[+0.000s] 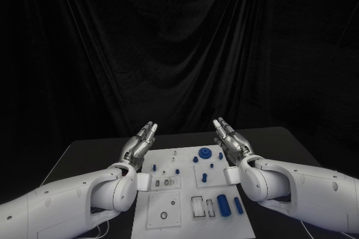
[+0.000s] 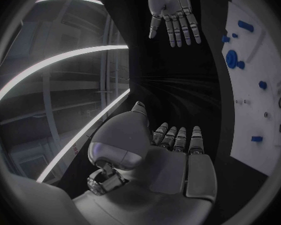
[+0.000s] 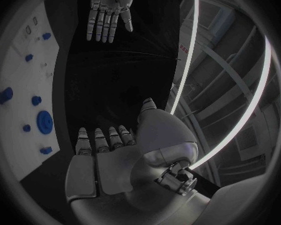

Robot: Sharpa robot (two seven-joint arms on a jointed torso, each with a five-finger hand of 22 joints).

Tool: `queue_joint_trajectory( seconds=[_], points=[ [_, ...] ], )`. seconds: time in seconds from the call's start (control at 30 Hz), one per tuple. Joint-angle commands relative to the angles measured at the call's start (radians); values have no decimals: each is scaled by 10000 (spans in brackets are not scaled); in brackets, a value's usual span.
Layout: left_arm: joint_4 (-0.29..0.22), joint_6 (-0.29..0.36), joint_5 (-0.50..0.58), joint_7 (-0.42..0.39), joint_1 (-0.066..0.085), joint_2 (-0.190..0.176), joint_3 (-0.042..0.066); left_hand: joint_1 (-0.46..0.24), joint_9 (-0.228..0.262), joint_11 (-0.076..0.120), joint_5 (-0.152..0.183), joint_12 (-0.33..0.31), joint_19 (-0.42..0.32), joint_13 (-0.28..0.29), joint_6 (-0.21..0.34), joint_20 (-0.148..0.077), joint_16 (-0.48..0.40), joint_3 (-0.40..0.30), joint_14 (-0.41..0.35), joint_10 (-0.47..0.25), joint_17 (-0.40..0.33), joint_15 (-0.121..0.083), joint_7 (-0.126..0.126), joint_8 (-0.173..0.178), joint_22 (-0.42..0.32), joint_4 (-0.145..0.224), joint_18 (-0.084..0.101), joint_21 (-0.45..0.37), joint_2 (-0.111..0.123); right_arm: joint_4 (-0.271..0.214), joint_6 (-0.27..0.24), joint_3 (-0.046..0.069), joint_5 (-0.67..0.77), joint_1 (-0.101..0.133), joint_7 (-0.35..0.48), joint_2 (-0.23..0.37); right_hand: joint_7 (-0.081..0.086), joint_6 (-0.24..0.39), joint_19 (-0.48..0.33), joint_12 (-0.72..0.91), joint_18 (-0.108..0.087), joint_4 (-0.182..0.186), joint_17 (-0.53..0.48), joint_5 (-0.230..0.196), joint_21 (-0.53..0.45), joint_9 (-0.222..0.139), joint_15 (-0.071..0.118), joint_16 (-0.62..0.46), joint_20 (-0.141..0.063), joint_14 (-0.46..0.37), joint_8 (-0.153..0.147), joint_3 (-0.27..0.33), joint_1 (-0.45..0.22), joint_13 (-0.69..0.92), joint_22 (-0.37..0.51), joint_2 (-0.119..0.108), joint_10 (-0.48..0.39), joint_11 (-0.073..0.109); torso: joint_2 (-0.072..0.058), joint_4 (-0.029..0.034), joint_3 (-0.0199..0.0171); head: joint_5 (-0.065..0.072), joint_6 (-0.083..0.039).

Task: Assemble the parts on the task board

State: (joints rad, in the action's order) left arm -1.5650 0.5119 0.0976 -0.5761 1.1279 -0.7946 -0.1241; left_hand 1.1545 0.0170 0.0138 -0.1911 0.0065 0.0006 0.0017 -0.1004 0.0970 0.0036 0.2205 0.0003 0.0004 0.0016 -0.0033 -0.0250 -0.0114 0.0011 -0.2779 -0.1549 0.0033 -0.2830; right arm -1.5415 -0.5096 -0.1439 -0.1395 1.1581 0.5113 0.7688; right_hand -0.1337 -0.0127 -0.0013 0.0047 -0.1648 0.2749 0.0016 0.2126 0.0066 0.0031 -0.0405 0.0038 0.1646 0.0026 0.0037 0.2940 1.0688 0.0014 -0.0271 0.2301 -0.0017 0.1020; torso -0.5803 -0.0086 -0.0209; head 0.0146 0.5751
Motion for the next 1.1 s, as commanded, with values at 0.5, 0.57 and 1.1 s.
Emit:
queue_joint_trajectory(
  seconds=[0.5, 0.57, 1.1],
  points=[
    [5, -4799, 1975, -2009, 660, -96, -862, 1263, 109, -968, -1624, 457, 260, 221, -710, 1176, 93, -272, 61, 568, 44, 1140, 298, -223, 188, -138, -213, 230, -70, 247, 4907, -1030, -2574, 891, -101, -96, 499, -167, 13, -47, -123, 22, -16, 327, -66, 58, -776, -38, 591, -26, 80, 54, 618, -14, 271, 100, 17, -869, -8, -3, -7, 2, 0],
    [277, -5491, 1098, -2271, 649, -437, -867, 1455, 120, -1023, -1881, 588, 352, 235, -783, 1185, 143, -333, 84, 580, 60, 1159, 336, -242, 229, -128, -202, 295, -55, 295, 6104, -1036, -1979, 1008, -310, 395, 599, -284, 13, -47, -125, -4, -16, 430, -66, 90, -820, -38, 646, -26, 138, 31, 670, -14, 271, 89, 17, -949, -65, -47, 17, -111, 599],
    [103, -5565, 660, -2562, 651, -818, -865, 2851, 282, -1400, -3923, 2221, 1187, 411, -1999, 1600, 942, -1639, 547, 901, 246, 1547, 987, -738, 475, 879, -220, 780, 279, 102, 6409, -1037, -1795, 1089, -520, 1038, 1961, -1455, 896, 1274, -105, -218, 382, 1529, 488, 377, -1524, 1057, 1268, 641, 1476, -44, 1794, 292, -49, -60, 455, -2148, -294, 240, 68, -96, 1130]
  ],
)
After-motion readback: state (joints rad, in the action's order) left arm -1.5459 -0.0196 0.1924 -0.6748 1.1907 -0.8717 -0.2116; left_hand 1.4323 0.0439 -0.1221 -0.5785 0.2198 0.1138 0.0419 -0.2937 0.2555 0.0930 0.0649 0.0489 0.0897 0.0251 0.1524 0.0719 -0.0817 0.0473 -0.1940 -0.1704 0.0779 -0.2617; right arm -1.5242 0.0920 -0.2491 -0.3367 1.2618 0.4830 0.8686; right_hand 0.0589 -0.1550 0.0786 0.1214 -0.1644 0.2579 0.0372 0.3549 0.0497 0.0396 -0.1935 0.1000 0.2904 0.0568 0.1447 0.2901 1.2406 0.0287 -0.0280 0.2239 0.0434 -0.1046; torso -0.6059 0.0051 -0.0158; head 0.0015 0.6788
